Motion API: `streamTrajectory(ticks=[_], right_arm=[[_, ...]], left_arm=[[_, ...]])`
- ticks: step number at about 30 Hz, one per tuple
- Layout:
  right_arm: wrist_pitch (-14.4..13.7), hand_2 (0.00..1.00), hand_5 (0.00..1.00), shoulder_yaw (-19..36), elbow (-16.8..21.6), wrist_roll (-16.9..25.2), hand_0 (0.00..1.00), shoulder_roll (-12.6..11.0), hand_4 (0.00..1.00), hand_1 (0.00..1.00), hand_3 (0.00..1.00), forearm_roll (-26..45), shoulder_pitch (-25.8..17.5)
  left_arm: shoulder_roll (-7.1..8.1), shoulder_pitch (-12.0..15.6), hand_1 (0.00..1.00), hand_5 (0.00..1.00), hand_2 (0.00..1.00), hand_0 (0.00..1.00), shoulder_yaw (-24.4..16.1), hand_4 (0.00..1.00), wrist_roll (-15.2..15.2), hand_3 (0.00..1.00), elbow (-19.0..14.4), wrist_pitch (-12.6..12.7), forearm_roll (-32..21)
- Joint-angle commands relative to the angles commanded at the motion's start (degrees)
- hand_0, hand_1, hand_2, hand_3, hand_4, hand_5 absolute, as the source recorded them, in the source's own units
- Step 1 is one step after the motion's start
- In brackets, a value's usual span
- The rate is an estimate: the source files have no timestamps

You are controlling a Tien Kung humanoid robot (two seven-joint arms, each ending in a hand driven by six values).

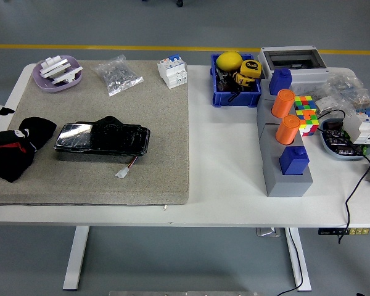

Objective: Pick the rag up,wipe the panel,place it on the desk

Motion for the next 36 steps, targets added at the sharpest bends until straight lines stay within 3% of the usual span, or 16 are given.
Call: streamTrajectory(ticks=[20,30,31,35,36], right_arm=[[0.28,0.693,0.555,-1.53,0.52,0.74,0.714,-0.35,0.998,0.668,0.637,0.79,0.59],[0.20,0.693,0.557,-1.23,0.50,0.61,0.711,-0.62,0.998,0.668,0.637,0.50,1.06],[0.20,0.693,0.559,-1.13,0.50,0.55,0.710,-0.64,0.998,0.668,0.637,0.34,1.11],[0.17,0.693,0.559,-0.99,0.49,0.47,0.710,-0.70,0.998,0.668,0.637,0.19,1.25],[0.17,0.693,0.557,-0.86,0.48,0.40,0.711,-0.72,0.998,0.667,0.638,0.03,1.29]], left_arm=[[-1.87,-4.38,0.839,0.392,0.873,0.766,5.23,0.957,-1.30,0.703,10.37,2.48,-4.35],[-2.94,-5.42,0.828,0.375,0.886,0.762,6.56,0.951,-0.86,0.707,12.06,2.39,-5.06],[-3.08,-5.50,0.753,0.308,0.892,0.714,6.67,0.930,-0.73,0.728,12.12,2.55,-5.02],[-3.25,-5.64,0.753,0.308,0.892,0.714,6.93,0.930,-0.26,0.728,12.45,2.73,-4.96],[-3.27,-5.66,0.595,0.172,0.883,0.575,6.98,0.859,-0.09,0.719,12.52,2.91,-4.95]])
